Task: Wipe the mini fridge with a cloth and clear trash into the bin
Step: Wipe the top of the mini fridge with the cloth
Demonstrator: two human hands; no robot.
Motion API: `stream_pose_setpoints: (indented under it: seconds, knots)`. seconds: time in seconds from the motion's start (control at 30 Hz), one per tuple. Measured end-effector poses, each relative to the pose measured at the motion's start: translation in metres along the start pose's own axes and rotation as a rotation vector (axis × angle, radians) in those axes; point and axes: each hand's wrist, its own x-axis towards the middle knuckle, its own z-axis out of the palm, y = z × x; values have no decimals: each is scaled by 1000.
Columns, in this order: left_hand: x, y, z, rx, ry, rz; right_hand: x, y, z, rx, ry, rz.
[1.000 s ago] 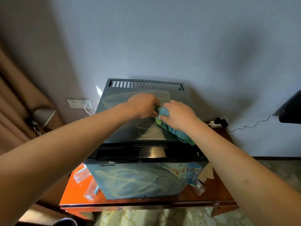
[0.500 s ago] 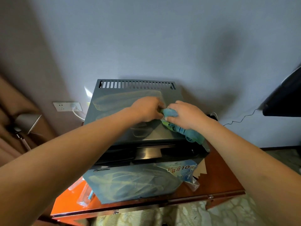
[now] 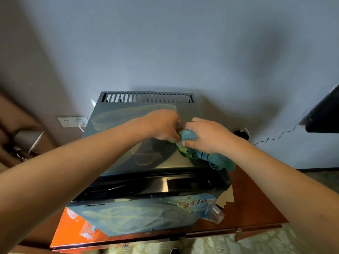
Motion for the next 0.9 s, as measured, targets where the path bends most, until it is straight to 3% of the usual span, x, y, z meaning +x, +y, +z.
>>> stream_pose_setpoints:
  seconds: [0.1,0.23,0.4,0.5,0.73,0.9]
  knots:
    - [22,-9,-2,-23,118,-36,33,21,-3,4,64,61]
    - [41,-13,-7,-26,130,-91,54,29,-3,-25,78,65]
    - [20,-10,-15,-134,-127,-78,27,18,-2,22,-23,-91]
    - [16,-10,-13,-168,-187,-87,24,20,-2,18,-54,-187]
    - [52,-30,-15,-50,132,-223,94,43,-10,-32,74,-115]
    - [55,-28,-19,-34,54,-202,90,39,-9,-13,58,-148]
